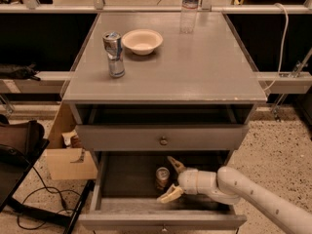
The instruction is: Place orange can into middle drawer
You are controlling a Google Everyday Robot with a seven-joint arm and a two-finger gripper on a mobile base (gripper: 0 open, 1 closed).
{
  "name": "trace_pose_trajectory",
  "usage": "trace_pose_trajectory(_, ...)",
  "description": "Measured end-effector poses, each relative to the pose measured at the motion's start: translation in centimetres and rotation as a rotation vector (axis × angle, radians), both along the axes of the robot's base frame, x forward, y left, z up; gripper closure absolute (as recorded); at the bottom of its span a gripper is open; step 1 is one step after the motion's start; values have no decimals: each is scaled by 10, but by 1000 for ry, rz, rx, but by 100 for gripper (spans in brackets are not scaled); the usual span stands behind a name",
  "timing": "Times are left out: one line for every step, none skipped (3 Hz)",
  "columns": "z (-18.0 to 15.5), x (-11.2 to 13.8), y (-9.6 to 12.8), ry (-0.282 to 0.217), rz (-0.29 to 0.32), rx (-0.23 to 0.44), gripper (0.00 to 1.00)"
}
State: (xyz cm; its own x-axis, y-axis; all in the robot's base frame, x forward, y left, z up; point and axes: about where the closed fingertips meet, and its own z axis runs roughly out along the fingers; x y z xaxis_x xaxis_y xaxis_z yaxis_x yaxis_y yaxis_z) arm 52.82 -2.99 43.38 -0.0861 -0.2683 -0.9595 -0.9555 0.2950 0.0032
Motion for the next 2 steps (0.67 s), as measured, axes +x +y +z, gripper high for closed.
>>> trace_pose_trajectory(11,-7,-3,-32,11,13,0)
trace_pose_trajectory(52,-59,-41,-49,78,-69,0)
